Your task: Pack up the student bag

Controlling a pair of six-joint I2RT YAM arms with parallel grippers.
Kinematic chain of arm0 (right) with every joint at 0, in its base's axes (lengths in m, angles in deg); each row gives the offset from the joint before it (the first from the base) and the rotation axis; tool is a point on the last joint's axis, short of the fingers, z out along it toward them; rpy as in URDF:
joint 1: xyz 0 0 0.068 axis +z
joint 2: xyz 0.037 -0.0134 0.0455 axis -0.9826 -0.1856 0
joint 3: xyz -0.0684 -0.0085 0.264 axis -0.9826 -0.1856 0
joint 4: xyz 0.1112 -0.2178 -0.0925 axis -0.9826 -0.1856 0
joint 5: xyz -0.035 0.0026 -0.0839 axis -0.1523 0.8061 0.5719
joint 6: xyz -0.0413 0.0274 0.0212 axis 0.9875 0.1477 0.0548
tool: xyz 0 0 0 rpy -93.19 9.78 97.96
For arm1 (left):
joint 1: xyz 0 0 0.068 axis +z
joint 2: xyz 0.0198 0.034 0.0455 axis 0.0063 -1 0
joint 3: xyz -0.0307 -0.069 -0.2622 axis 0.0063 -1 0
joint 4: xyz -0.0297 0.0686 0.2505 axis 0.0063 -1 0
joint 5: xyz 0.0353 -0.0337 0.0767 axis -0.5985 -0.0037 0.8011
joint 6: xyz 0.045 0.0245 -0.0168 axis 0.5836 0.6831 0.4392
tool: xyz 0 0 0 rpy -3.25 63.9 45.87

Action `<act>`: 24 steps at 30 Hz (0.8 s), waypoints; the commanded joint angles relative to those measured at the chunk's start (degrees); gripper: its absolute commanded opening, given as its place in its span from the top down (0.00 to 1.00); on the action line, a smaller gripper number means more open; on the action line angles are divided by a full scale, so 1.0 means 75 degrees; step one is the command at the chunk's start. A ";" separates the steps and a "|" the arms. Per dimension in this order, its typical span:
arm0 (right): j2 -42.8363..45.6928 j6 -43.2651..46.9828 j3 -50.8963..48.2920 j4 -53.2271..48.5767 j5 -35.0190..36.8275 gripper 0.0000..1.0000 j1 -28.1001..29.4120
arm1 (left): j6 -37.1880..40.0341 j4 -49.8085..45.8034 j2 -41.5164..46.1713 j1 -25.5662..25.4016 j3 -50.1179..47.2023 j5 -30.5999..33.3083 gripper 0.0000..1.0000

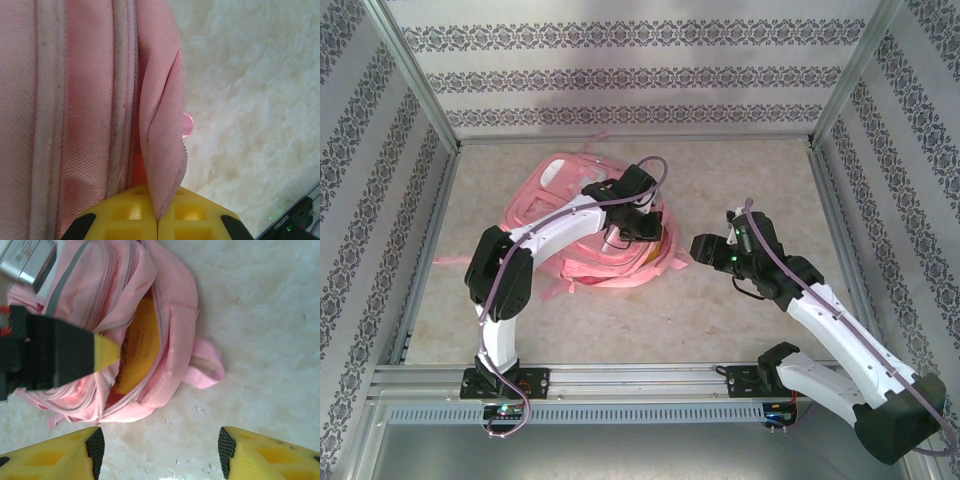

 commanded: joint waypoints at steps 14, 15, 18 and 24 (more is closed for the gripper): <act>-0.0118 0.0392 -0.0357 -0.0043 0.0666 0.44 0.1640 | -0.1627 0.2055 -0.1234 -0.0110 0.1464 -0.1151 0.80; -0.0204 0.0375 -0.0469 0.0188 0.0545 0.44 0.1753 | -0.1563 0.1995 -0.1139 -0.0079 0.1469 -0.1109 0.73; -0.0486 0.0357 -0.0966 0.1387 0.0192 0.43 0.2294 | -0.1381 0.1635 -0.0687 0.0079 0.1442 -0.1120 0.53; -0.1492 0.0465 -0.1771 0.4452 0.0694 0.41 0.3697 | -0.1069 0.0852 0.1173 0.0690 0.0556 -0.0111 0.42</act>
